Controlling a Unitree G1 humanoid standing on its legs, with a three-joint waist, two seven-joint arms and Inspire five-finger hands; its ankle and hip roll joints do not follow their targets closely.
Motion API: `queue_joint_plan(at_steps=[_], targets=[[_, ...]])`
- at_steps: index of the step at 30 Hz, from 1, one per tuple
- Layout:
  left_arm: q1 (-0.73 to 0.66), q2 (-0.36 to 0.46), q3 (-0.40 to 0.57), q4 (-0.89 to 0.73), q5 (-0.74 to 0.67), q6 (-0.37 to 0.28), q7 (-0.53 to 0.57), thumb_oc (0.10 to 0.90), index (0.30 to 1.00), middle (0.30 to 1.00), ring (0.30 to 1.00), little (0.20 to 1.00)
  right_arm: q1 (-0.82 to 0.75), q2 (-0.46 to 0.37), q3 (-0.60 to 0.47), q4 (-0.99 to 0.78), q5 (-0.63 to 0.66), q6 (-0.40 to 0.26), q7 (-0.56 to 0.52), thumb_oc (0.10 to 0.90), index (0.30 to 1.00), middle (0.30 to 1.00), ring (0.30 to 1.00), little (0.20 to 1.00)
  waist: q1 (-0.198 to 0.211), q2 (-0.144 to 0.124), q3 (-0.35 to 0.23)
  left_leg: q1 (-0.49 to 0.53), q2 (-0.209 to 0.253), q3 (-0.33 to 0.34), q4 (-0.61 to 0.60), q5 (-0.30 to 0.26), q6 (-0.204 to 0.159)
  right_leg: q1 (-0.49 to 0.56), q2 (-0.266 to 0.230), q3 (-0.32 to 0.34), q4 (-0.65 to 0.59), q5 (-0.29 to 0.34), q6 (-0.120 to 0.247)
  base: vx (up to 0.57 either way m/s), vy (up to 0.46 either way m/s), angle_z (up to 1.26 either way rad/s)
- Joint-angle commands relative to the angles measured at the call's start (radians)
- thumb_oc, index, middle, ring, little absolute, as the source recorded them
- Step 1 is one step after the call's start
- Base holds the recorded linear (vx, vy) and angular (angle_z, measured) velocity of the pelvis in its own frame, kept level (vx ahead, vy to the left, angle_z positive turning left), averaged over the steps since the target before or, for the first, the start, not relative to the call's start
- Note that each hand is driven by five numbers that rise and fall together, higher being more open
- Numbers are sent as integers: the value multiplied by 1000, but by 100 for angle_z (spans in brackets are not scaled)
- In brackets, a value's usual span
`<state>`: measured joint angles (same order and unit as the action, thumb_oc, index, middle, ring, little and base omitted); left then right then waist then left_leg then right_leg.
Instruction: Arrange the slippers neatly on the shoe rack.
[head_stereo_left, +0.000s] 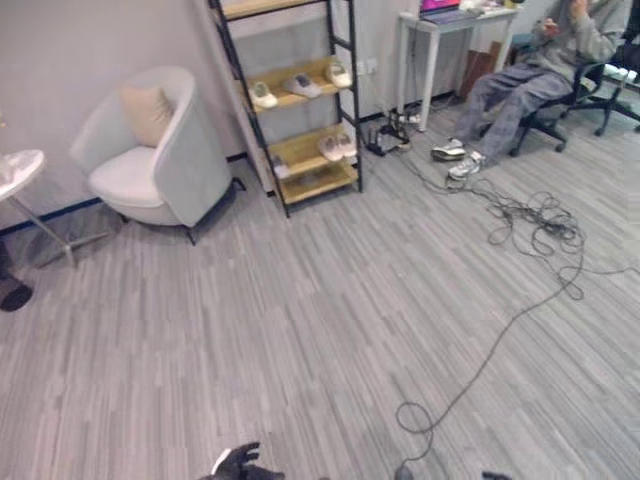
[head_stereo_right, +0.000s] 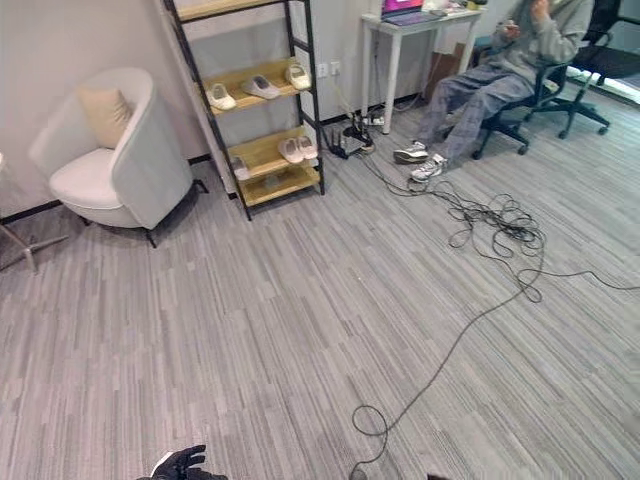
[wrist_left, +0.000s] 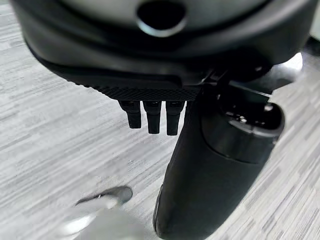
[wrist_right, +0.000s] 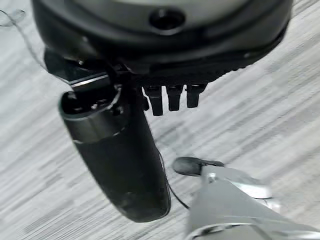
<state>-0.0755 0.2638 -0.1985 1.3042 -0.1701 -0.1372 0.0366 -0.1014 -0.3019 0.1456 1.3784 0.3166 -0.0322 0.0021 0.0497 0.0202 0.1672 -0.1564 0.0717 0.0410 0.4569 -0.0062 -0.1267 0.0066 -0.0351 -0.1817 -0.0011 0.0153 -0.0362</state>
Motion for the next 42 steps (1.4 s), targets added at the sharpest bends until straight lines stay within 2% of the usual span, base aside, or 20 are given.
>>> queue_joint_plan(at_steps=[1, 8, 9, 13, 14, 16, 18, 21, 23, 24, 26, 28, 29, 32, 34, 35, 37, 39, 40, 42], targets=[[1, -26, -7, 18, 7, 7, -17, 800, 900, 900, 900, 900, -14, -45, 33, 6, -33, -9, -6, 800, 900, 900, 900, 900, -1, -21, 10, -33, 46, -14, 17, 8, 45, 34, 0, 8, 101, -165, 52, 139, -35, -43], [28, -42, 24, 75, -10, 23, -57, 800, 900, 900, 900, 900, 11, -40, 37, -13, -47, -9, 13, 800, 900, 900, 900, 900, -12, -19, -9, 42, 63, 8, -58, 29, 40, 53, 16, 24, 116, -193, 39, 170, -54, -16], [-11, -37, -17, 44, 7, 31, -59, 800, 900, 900, 900, 900, -3, -41, 54, -36, -48, -5, 11, 800, 900, 900, 900, 900, -27, -27, 30, -79, 115, 15, 164, 176, 15, 45, 31, 23, 121, -203, -1, 82, -262, 0], [-40, -40, -51, 7, -14, 25, -58, 800, 900, 900, 900, 900, -32, -48, 96, -42, -66, 2, 10, 800, 900, 900, 900, 900, -12, -34, 71, -237, 93, 55, 294, 93, 38, 62, 31, 15, 83, -218, -4, 133, -99, 16], [-28, -42, -54, -2, -9, 20, -60, 800, 900, 900, 900, 900, -32, -49, 107, -45, -87, 4, 7, 800, 900, 900, 900, 900, 10, -19, 63, -248, 56, 110, 134, 5, 67, 86, 32, 23, 70, -248, 15, 294, 92, 9], [-13, -47, -55, 2, -7, 19, -60, 800, 900, 900, 900, 900, -39, -49, 106, -47, -84, 0, 6, 800, 900, 900, 900, 900, 29, -13, 55, -261, 31, 130, 2, 2, 79, 109, 31, 33, 66, -265, 32, 508, 195, 3], [15, -47, -33, 49, 26, 31, -58, 800, 900, 900, 900, 900, -47, -42, 110, -53, -99, -4, 3, 800, 900, 900, 900, 900, 85, -7, 33, -314, 24, 191, -357, 100, 63, 230, 39, 57, 60, -327, 67, 922, 250, -37], [50, -41, 8, 90, 43, 40, -66, 800, 900, 900, 900, 900, -33, -24, 111, -41, -130, -1, 16, 800, 900, 900, 900, 900, 111, -26, -4, -262, 8, 169, -412, 134, 84, 253, 20, 84, 94, -334, 96, 751, 230, -49], [51, -20, 2, 95, 97, 43, -64, 800, 900, 900, 900, 900, 0, -6, 87, -36, -129, 10, 16, 800, 900, 900, 900, 900, 115, -81, -33, -263, -43, 161, -306, 128, 127, 217, -44, 93, 291, -167, 177, 670, 192, -76], [51, -21, 2, 95, 97, 43, -64, 800, 900, 900, 900, 900, 1, -7, 87, -36, -129, 10, 16, 800, 900, 900, 900, 900, 118, -78, -35, -266, -39, 161, -306, 129, 126, 214, -41, 96, 290, -165, 176, 548, 221, -15], [35, -15, -20, 78, 110, 41, -68, 800, 900, 900, 900, 900, 9, 3, 85, -48, -115, 9, 20, 800, 900, 900, 900, 900, 97, -88, -25, -225, -76, 156, -276, 57, 173, 135, -87, 112, 503, 61, 237, 408, 255, 26], [-6, 6, -21, 30, 61, 41, -53, 800, 900, 900, 900, 900, -15, 9, 100, -88, -120, 10, 16, 800, 900, 900, 900, 900, 63, -47, 11, -117, -83, 113, -282, -19, 234, -38, -116, 97, 780, 168, 205, 647, 395, 6], [-20, 8, -12, 17, 22, 38, -50, 800, 900, 900, 900, 900, -20, 9, 97, -97, -110, 4, 14, 800, 900, 900, 900, 900, 47, -37, 25, -71, -90, 95, -290, -41, 242, -95, -115, 83, 803, 121, 191, 498, 257, -1], [-42, -1, -17, 0, -35, 29, -54, 800, 900, 900, 900, 900, -5, 17, 102, -104, -99, -12, 14, 800, 900, 900, 900, 900, -9, -13, 51, 67, -106, 51, -330, -86, 233, -240, -97, 34, 692, -32, 148, 551, 96, 5], [-42, -1, -16, 0, -35, 29, -54, 800, 900, 900, 900, 900, -5, 16, 102, -104, -99, -12, 14, 800, 900, 900, 900, 900, -10, -11, 51, 67, -104, 49, -330, -85, 232, -238, -95, 31, 688, -30, 147, 412, -66, -1], [-50, -22, -61, -9, 10, 21, -49, 800, 900, 900, 900, 900, 24, 21, 99, -96, -95, -9, 16, 800, 900, 900, 900, 900, -61, -26, 56, 168, -127, 2, -365, -135, 201, -294, -96, 58, 324, -32, 154, 1039, -252, 68], [-54, -42, -56, 19, 16, 18, -48, 800, 900, 900, 900, 900, 51, 30, 90, -55, -109, 11, 33, 800, 900, 900, 900, 900, -101, -30, 45, 300, -111, -46, -419, -194, 162, -323, -96, 73, 4, 68, 206, 1313, -402, 118], [-34, -53, -51, 53, 23, 26, -65, 800, 900, 900, 900, 900, 75, 28, 83, -42, -120, 17, 42, 800, 900, 900, 900, 900, -115, -37, 17, 351, -98, -83, -373, -239, 140, -300, -92, 87, 44, 85, 189, 858, -381, 93], [-27, -58, -52, 62, 38, 33, -71, 800, 900, 900, 900, 900, 75, 21, 85, -38, -129, 20, 49, 800, 900, 900, 900, 900, -118, -30, 9, 348, -83, -94, -319, -221, 121, -289, -82, 99, 78, 79, 177, 672, -384, 87], [-11, -63, -75, 67, 87, 45, -77, 800, 900, 900, 900, 900, 70, 3, 106, -47, -129, 19, 52, 800, 900, 900, 900, 900, -120, -21, 20, 168, -3, -42, 111, -15, 45, -208, -60, 77, 112, 24, 102, 551, -422, 89]])
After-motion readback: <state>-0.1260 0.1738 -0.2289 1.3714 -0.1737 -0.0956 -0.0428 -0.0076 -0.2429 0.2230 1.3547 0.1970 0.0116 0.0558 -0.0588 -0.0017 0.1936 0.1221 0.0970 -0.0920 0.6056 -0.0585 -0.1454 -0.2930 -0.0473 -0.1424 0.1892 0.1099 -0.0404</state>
